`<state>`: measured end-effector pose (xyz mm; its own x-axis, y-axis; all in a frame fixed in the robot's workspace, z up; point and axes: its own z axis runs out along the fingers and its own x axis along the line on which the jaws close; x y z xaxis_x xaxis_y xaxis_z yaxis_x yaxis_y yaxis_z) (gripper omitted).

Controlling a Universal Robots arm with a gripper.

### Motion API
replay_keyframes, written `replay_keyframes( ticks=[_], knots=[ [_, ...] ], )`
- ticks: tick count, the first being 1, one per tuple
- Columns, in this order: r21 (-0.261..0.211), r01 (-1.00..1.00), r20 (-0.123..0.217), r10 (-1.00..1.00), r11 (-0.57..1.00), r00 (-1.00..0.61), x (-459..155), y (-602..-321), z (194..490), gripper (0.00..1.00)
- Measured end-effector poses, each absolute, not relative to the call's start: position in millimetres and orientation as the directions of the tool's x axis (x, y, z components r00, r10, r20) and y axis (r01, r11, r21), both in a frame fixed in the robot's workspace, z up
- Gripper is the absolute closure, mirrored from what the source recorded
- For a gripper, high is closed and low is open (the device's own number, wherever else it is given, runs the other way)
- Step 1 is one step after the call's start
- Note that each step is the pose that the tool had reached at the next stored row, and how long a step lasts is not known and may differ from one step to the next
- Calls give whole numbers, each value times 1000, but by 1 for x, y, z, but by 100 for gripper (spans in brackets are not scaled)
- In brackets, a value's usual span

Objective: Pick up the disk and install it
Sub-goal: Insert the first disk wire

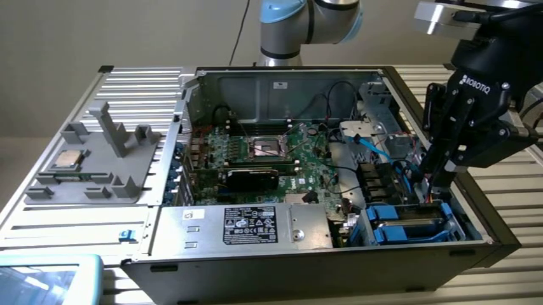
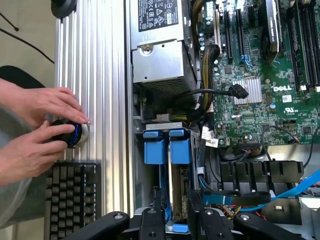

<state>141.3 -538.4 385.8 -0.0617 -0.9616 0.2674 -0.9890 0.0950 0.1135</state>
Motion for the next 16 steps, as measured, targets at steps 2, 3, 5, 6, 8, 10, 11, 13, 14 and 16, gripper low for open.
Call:
replay_keyframes(
  ticks=[2, 3, 5, 6, 8, 10, 11, 13, 14, 16],
  knots=[
    [114, -989, 267, -962, 95, -62, 141, -538, 386, 69],
    [114, -989, 267, -962, 95, -62, 141, -538, 386, 69],
    [114, -989, 267, -962, 95, -62, 141, -538, 386, 69],
    [114, -989, 267, -962, 95, -62, 141, -538, 386, 69],
    [114, -989, 268, -962, 95, -62, 141, -538, 386, 69],
    [114, -989, 268, -962, 95, -62, 141, -538, 386, 69],
    [114, -989, 268, -962, 95, -62, 141, -538, 386, 69],
    [114, -989, 268, -962, 95, -62, 141, -538, 386, 69],
    [114, -989, 268, -962, 95, -62, 141, -538, 386, 69],
    [114, -989, 268, -962, 95, -62, 141, -538, 386, 69]
  ],
)
